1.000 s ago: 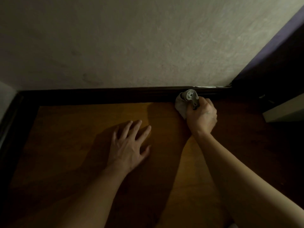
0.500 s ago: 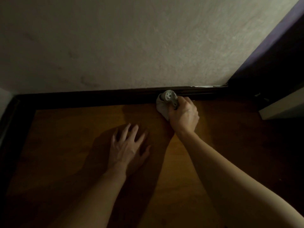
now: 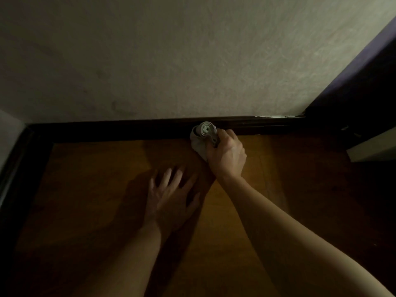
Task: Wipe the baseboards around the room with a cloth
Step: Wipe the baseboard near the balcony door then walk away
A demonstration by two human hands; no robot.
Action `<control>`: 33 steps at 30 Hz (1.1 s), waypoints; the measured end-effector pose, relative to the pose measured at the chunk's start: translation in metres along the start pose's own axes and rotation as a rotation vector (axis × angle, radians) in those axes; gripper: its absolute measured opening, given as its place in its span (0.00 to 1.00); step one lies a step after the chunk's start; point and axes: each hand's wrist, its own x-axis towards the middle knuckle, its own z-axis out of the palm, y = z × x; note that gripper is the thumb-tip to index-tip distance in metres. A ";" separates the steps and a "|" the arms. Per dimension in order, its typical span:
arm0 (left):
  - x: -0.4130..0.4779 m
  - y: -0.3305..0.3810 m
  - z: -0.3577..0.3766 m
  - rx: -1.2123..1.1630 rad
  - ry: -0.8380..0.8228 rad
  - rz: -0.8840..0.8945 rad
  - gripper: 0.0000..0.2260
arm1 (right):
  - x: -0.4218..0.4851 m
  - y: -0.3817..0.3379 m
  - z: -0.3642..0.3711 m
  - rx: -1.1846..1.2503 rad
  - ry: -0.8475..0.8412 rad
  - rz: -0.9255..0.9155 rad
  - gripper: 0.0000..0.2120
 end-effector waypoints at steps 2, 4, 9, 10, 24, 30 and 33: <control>0.005 -0.002 0.005 0.003 -0.052 -0.002 0.30 | 0.005 0.011 -0.005 -0.008 0.014 0.005 0.28; 0.009 -0.005 0.010 0.001 -0.113 -0.017 0.31 | 0.010 0.032 -0.016 -0.045 0.050 0.059 0.18; 0.009 -0.003 0.009 0.021 -0.092 -0.028 0.32 | 0.016 0.060 -0.037 -0.064 0.119 0.168 0.14; 0.008 -0.003 0.008 0.025 -0.090 -0.029 0.32 | 0.016 0.057 -0.038 -0.068 0.099 0.140 0.18; 0.005 -0.001 0.009 0.038 -0.049 -0.032 0.30 | 0.028 0.084 -0.053 -0.097 0.088 0.197 0.09; 0.006 -0.001 0.010 0.010 -0.046 -0.038 0.30 | 0.034 0.108 -0.073 -0.079 0.182 0.291 0.10; 0.006 0.000 0.009 0.017 -0.048 -0.036 0.30 | 0.035 0.105 -0.075 -0.087 0.138 0.242 0.11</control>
